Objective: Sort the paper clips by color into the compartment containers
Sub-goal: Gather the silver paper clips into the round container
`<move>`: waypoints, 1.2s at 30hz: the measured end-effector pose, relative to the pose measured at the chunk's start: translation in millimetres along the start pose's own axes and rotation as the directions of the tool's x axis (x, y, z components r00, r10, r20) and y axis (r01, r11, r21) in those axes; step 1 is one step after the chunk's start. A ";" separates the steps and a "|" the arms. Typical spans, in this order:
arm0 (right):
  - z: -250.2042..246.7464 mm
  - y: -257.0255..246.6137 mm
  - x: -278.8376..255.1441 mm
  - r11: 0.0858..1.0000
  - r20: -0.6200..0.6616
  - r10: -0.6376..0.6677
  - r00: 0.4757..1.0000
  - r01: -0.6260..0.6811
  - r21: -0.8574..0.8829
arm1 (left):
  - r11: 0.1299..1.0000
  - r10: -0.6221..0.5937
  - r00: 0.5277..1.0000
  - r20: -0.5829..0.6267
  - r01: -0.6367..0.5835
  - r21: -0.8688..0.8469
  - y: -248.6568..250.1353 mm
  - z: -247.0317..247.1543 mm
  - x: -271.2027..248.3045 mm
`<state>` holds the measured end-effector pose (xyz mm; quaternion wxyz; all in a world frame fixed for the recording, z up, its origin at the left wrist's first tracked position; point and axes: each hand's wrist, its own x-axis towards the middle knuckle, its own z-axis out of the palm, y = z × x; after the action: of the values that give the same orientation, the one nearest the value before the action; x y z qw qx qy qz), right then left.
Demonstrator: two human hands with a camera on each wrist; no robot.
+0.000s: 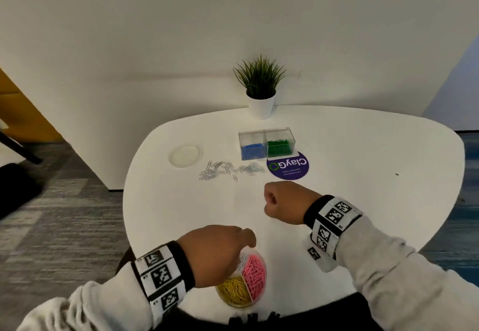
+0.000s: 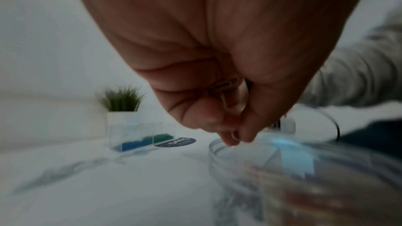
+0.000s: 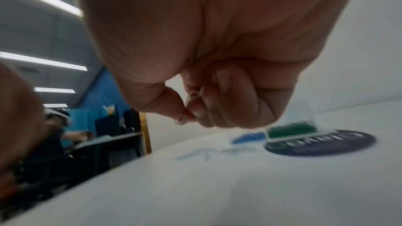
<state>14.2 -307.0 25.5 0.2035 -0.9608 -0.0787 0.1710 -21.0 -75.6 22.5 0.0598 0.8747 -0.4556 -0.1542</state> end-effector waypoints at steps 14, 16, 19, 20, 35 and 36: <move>20.6 -72.1 -34.8 0.954 0.148 -0.257 0.955 0.275 -0.117 | 0.951 -0.292 0.936 -0.196 0.264 -0.158 -29.2 -20.6 -25.5; 27.7 -79.8 -36.0 0.937 0.151 -0.311 0.938 0.329 -0.120 | 0.914 -0.380 0.920 -0.093 0.358 -0.190 -32.4 -19.5 -25.7; 38.0 -87.1 -36.7 0.909 0.159 -0.373 0.914 0.394 -0.134 | 0.837 -0.361 0.917 0.169 0.399 -0.376 -25.7 -16.3 -24.5; 40.5 -87.9 -36.7 0.903 0.164 -0.386 0.908 0.408 -0.137 | 0.820 -0.340 0.915 0.217 0.401 -0.408 -24.0 -14.5 -24.3; 43.6 -67.0 -37.3 0.854 0.158 -0.490 0.857 0.509 -0.109 | 0.747 -0.309 0.911 0.273 0.410 -0.524 -33.2 -8.9 -19.0; 42.6 -64.0 -37.5 0.856 0.152 -0.490 0.858 0.507 -0.099 | 0.748 -0.305 0.914 0.269 0.404 -0.526 -33.7 -7.9 -18.9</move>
<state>-41.2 -241.8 26.8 0.1698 -0.9069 -0.3488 0.1647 -2.4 -41.0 25.7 0.2505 0.8705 -0.2165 -0.3641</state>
